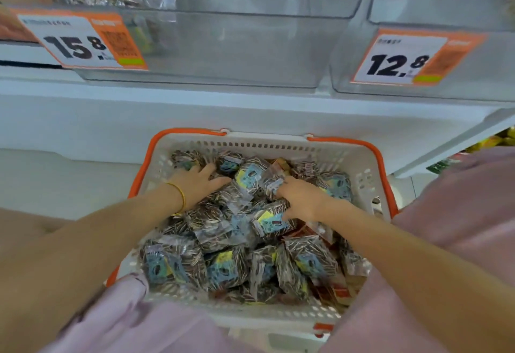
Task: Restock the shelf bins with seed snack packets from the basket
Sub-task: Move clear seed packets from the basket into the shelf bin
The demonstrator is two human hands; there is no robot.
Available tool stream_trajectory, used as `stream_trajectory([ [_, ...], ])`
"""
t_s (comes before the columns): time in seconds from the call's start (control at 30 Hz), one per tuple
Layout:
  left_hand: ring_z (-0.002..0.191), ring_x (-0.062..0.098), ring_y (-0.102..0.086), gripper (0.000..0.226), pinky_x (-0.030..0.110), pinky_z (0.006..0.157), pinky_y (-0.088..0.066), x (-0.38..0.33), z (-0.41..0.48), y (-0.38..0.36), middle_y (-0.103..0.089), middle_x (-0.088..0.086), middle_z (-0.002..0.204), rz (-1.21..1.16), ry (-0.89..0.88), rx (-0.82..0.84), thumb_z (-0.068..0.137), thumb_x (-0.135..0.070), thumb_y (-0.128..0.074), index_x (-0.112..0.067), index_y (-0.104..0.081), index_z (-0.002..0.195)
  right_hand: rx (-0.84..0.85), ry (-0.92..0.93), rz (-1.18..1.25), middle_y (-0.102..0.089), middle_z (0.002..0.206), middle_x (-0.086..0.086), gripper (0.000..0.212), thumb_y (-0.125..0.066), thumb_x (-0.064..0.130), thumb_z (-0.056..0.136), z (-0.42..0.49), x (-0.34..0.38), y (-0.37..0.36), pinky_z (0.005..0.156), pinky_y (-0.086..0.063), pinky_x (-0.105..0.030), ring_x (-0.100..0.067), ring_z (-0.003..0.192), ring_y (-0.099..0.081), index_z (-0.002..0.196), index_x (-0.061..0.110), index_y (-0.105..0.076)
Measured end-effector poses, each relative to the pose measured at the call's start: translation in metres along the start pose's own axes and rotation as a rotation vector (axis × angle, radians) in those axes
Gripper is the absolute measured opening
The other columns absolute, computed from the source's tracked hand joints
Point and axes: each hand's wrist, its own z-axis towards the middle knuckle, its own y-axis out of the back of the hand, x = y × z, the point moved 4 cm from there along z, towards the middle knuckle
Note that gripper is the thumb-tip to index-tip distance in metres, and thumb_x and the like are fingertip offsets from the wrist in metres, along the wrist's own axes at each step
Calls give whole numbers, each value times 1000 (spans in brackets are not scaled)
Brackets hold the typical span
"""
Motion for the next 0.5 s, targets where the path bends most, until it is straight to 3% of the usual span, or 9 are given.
stream_trajectory([
  [0.13, 120, 34, -42, 92, 38, 81, -51, 4, 6, -7, -10, 13, 149, 19, -62, -37, 84, 7, -50, -36, 4, 144, -60, 7, 238, -42, 127, -12, 55, -68, 28, 85, -4, -6, 11, 83, -37, -29, -26, 112, -47, 129, 5, -44],
  [0.2, 118, 30, -43, 82, 36, 82, -50, 6, 7, -7, -17, 9, 148, -4, -78, -21, 87, 1, -49, -34, -3, 145, -109, -4, 404, -49, 117, -9, 49, -68, 24, 84, -9, -11, 19, 76, -36, -28, -21, 100, -47, 124, 8, -45],
  [0.27, 118, 24, -44, 73, 34, 85, -48, 8, 7, 0, -28, 2, 145, -88, -116, 12, 88, -11, -52, -35, -13, 146, -147, -23, 533, -52, 112, -6, 46, -69, 23, 84, -15, -15, 27, 79, -41, -32, -21, 98, -51, 121, 9, -45],
  [0.33, 113, 19, -49, 67, 34, 88, -47, 12, 4, 12, -43, -1, 137, -213, -147, 48, 84, -25, -57, -32, -26, 143, -186, -46, 621, -53, 109, -1, 44, -68, 23, 83, -21, -19, 32, 80, -45, -30, -18, 97, -53, 121, 12, -47],
  [0.4, 95, 16, -55, 61, 33, 80, -49, 17, -3, 25, -57, -1, 115, -392, -97, 64, 78, -39, -55, -29, -38, 136, -229, -65, 781, -52, 94, 3, 39, -66, 16, 83, -28, -21, 37, 63, -44, -20, -8, 77, -52, 118, 16, -49],
  [0.47, 87, 14, -56, 61, 33, 78, -49, 21, -13, 36, -57, -3, 102, -611, 6, 31, 68, -48, -49, -28, -44, 126, -237, -56, 932, -50, 81, -1, 39, -65, 8, 80, -34, -21, 42, 54, -40, -17, -7, 63, -47, 115, 20, -54],
  [0.5, 87, 14, -56, 59, 33, 78, -48, 22, -18, 41, -55, -4, 101, -712, 50, 9, 66, -49, -47, -27, -45, 121, -233, -48, 956, -53, 84, -7, 42, -66, 7, 78, -36, -22, 44, 58, -42, -19, -9, 68, -50, 116, 21, -54],
])
